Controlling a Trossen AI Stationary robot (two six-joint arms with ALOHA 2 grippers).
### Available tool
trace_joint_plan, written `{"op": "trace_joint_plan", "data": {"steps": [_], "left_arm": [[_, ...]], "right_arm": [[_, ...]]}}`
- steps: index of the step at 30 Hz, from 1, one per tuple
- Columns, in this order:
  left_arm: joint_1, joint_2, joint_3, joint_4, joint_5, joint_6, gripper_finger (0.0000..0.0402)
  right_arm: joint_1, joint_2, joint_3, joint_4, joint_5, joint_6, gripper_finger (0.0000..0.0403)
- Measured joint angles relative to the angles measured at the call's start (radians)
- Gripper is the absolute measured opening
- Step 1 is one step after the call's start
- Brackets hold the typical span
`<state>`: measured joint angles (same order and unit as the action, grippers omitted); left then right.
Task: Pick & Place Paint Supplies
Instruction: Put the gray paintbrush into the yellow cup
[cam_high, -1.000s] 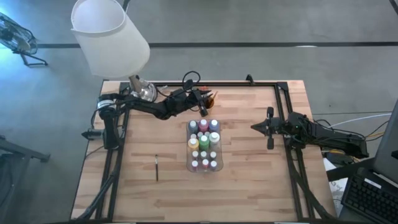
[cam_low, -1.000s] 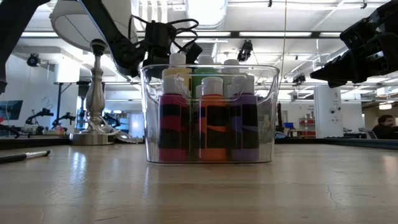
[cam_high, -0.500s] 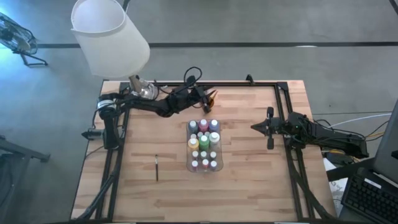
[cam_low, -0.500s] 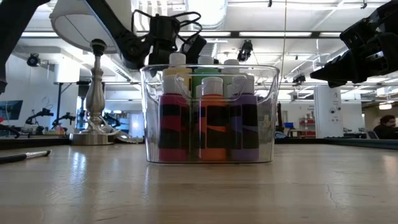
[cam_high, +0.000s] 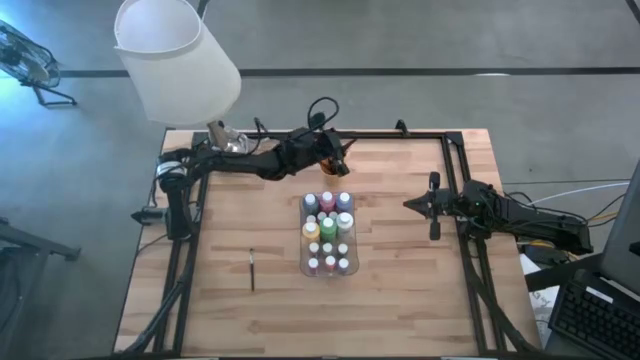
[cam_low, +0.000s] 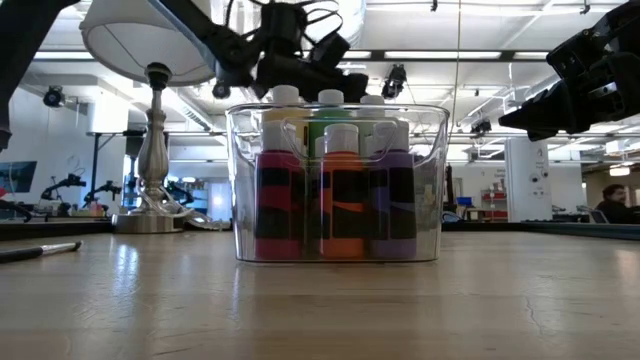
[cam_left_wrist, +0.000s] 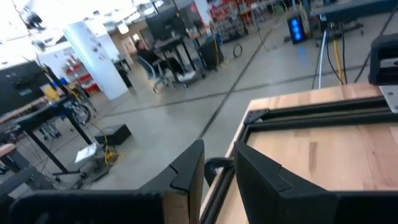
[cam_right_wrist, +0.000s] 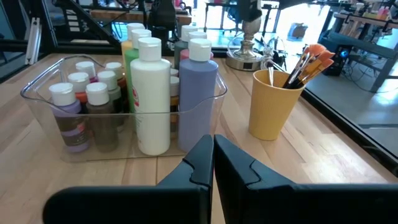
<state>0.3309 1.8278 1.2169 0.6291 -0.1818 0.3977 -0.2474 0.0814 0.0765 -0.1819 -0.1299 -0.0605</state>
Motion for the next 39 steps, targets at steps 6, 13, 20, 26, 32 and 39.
{"op": "trace_joint_plan", "data": {"steps": [6, 13, 20, 26, 32, 39], "left_arm": [[-0.005, 0.000, 0.176, -0.326, 0.000, 0.000, 0.0094], [-0.010, -0.002, 0.387, -0.672, 0.001, 0.000, 0.0094], [-0.012, -0.002, 0.523, -0.882, 0.000, -0.004, 0.0094], [-0.014, -0.002, 0.617, -1.102, 0.000, -0.018, 0.0094], [-0.026, -0.003, 0.686, -1.305, -0.002, -0.069, 0.0094], [-0.058, -0.003, 0.754, -1.523, -0.012, -0.134, 0.0094]], "right_arm": [[0.000, 0.000, 0.000, 0.000, 0.000, 0.000, 0.0008], [0.000, 0.000, 0.000, 0.000, 0.000, 0.000, 0.0008], [0.000, 0.000, 0.000, 0.000, 0.000, 0.000, 0.0008], [0.000, 0.000, 0.000, 0.000, 0.000, 0.000, 0.0008], [0.000, 0.000, 0.000, 0.000, 0.000, 0.000, 0.0008], [0.000, 0.000, 0.000, 0.000, 0.000, 0.000, 0.0008]]}}
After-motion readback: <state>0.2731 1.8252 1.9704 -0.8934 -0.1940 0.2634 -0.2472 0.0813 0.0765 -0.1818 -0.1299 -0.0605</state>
